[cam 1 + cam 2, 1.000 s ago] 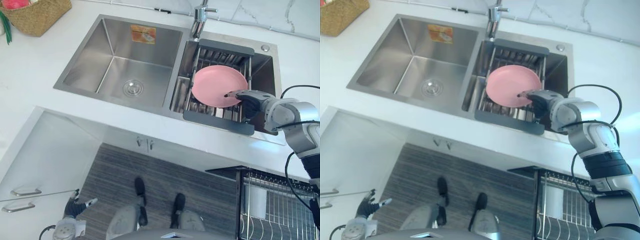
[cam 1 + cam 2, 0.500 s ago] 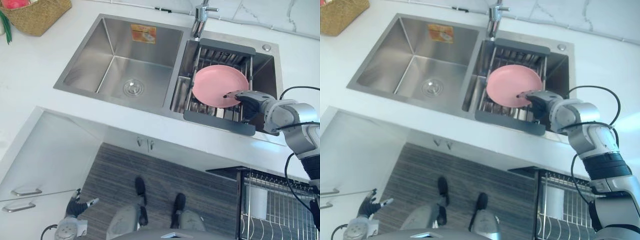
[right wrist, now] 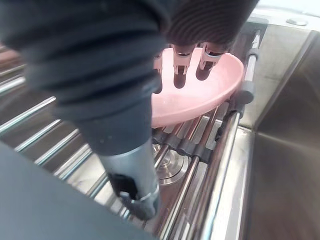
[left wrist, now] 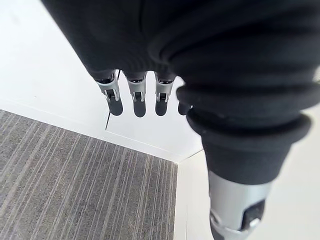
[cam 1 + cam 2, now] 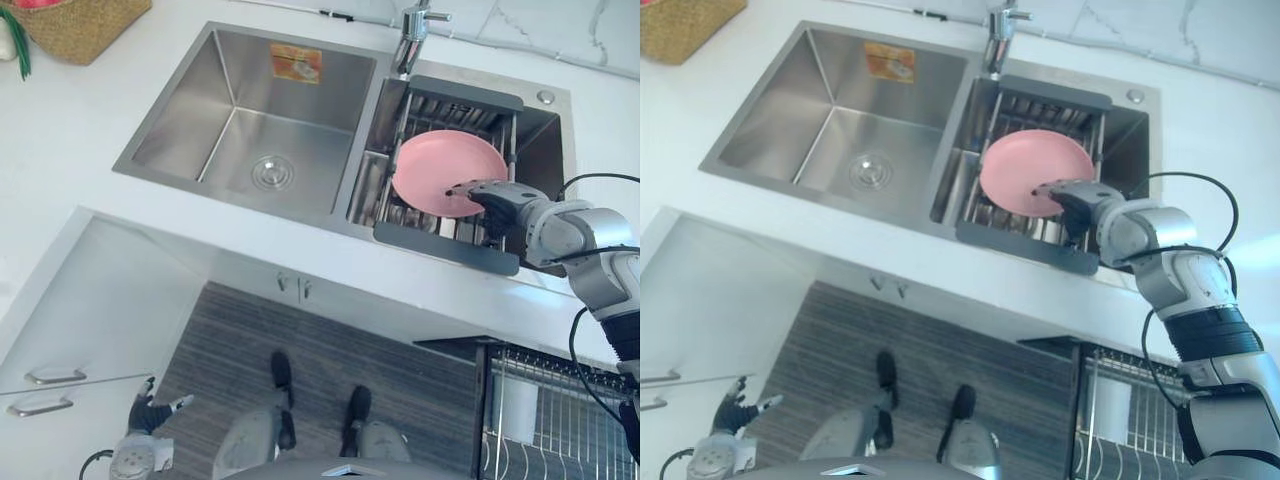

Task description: Walk over to the sink, pick up the cup, carry it to the dishwasher, place the cup inside the dishwasher, then close the dishwasher door

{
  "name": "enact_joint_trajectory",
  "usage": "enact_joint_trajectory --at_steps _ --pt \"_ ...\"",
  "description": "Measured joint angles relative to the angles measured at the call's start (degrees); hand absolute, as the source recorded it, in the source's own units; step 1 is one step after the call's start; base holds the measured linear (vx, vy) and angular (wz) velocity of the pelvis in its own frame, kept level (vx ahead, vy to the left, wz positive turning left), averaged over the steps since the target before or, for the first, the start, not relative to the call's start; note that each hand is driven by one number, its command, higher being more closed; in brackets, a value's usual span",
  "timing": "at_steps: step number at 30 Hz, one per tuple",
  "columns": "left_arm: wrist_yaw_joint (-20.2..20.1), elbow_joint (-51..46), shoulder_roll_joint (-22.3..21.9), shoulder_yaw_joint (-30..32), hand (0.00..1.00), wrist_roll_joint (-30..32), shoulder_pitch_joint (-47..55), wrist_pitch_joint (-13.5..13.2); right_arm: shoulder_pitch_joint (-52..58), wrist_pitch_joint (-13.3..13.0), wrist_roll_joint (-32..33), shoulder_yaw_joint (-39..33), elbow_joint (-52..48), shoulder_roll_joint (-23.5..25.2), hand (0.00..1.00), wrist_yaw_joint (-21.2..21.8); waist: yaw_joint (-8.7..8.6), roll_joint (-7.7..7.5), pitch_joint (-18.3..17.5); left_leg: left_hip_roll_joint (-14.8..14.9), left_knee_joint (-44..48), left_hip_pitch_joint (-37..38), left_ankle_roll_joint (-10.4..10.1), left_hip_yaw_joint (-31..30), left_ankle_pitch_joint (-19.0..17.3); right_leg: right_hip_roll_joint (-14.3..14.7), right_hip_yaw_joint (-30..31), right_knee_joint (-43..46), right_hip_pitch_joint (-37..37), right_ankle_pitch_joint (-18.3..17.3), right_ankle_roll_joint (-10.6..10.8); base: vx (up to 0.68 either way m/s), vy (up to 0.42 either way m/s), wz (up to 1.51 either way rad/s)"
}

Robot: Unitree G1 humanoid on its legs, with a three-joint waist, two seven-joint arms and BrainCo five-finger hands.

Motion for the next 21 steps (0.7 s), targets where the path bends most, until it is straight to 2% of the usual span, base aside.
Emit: enact_joint_trajectory --at_steps 10,11,17,21 --pt "2.0 0.0 0.0 0.1 0.00 0.0 0.0 0.0 0.0 -0.4 -2.2 1.9 -0.2 0.6 0.00 -1.0 0.14 0.04 0.0 0.0 0.0 -0.4 0.0 -0.1 0.3 0.0 0.0 0.1 -0.4 0.0 0.0 0.00 0.000 0.00" --pt "2.0 0.0 0.0 0.1 0.00 0.0 0.0 0.0 0.0 -0.5 -2.3 1.9 -0.2 0.6 1.00 -1.3 0.13 0.06 0.0 0.0 0.0 -0.5 0.0 -0.1 0.3 0.0 0.0 0.1 -0.5 0.0 0.0 0.00 0.000 0.00" --pt "2.7 0.0 0.0 0.1 0.00 0.0 0.0 -0.1 -0.8 -1.5 -4.8 1.9 -0.7 1.0 1.00 -4.5 0.30 0.12 0.1 0.0 0.0 -0.5 0.0 -0.1 0.3 0.0 -0.1 0.0 -0.5 0.0 0.0 0.00 0.000 0.00" --pt "3.5 0.0 0.0 0.1 0.00 0.0 -0.1 -0.3 -0.8 -3.2 -8.2 2.0 -1.1 1.0 1.00 -7.4 0.52 0.13 0.1 0.0 0.0 -0.8 0.0 -0.1 0.3 0.0 -0.1 0.0 -0.8 0.0 0.0 0.00 0.000 0.00"
